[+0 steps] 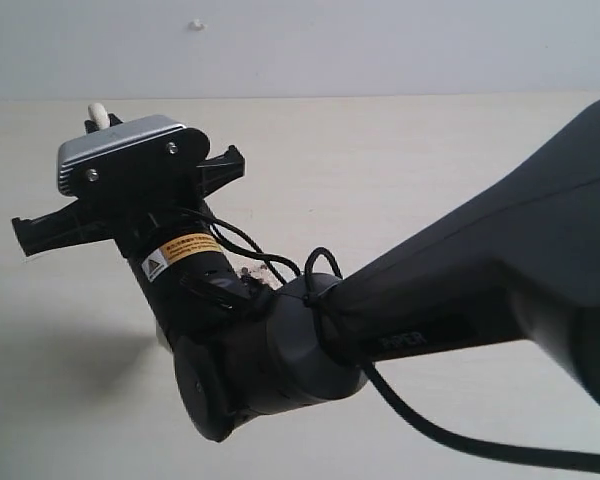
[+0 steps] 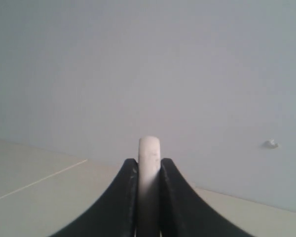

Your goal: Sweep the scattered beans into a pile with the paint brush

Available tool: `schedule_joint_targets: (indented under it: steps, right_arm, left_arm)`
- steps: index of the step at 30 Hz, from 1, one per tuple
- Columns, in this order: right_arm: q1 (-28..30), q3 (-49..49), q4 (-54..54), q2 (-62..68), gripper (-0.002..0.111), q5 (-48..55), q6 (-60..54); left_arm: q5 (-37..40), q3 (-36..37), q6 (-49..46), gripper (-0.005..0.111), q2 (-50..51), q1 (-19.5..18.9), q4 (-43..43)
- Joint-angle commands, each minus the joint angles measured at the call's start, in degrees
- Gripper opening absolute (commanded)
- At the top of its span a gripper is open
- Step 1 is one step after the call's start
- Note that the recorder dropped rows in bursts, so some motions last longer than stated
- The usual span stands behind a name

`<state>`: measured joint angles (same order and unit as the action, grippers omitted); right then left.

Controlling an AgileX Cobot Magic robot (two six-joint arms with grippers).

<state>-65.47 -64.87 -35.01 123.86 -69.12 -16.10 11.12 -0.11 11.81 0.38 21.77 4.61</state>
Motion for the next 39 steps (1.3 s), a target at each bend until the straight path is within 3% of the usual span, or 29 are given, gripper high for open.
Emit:
schedule_joint_targets:
  steps: [1,18,27,39]
  right_arm:
    - [-0.86,-0.13,1.49,-1.20,0.000,-0.85,1.46]
    - [0.31,-0.25,3.96,1.00,0.000,-0.85,7.83]
    - [4.85,-0.56,5.47,1.00,0.000,-0.85,12.88]
    - [4.91,-12.03,1.19,7.09,0.000,-0.85,10.60]
  left_arm:
    - [-0.13,0.11,-0.10,0.000,-0.16,-0.14,-0.33]
    - [-0.13,0.11,-0.10,0.000,-0.16,-0.14,-0.33]
    - [-0.13,0.11,-0.10,0.000,-0.16,-0.14,-0.33]
    - [-0.13,0.11,-0.10,0.000,-0.16,-0.14,-0.33]
